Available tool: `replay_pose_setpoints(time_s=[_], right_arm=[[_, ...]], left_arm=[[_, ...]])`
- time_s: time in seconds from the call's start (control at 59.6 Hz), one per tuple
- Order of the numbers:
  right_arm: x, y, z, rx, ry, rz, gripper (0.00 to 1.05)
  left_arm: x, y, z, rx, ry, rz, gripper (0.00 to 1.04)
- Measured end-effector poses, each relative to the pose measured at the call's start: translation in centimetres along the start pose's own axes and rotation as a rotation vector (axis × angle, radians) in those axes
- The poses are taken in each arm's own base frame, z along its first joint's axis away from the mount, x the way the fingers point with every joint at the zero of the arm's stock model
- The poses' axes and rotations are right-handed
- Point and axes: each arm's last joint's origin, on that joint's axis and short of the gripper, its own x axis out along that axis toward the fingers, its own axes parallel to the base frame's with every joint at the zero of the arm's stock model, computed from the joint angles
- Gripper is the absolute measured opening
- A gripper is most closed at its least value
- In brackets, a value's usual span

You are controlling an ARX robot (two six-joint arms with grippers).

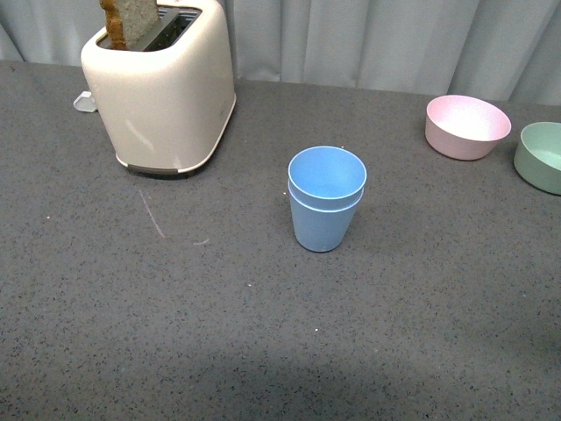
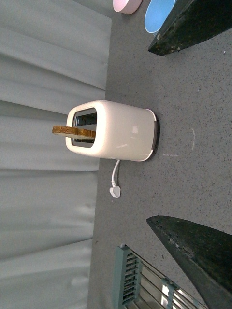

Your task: Stack blue cups with both arms

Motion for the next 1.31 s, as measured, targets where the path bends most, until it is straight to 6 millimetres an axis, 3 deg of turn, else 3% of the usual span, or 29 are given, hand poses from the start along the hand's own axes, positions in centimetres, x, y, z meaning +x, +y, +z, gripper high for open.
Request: replay_pose_setpoints(time_s=[0.587, 1.308], right_arm=[[-3.1, 0.0, 0.4, 0.000, -0.017, 0.003, 0.01], [-4.8, 0.0, 0.5, 0.000, -0.023, 0.004, 0.01]], left_arm=[[0.0, 0.0, 0.0, 0.000, 0.000, 0.000, 0.98], [0.0, 0.0, 0.0, 0.000, 0.000, 0.000, 0.98]])
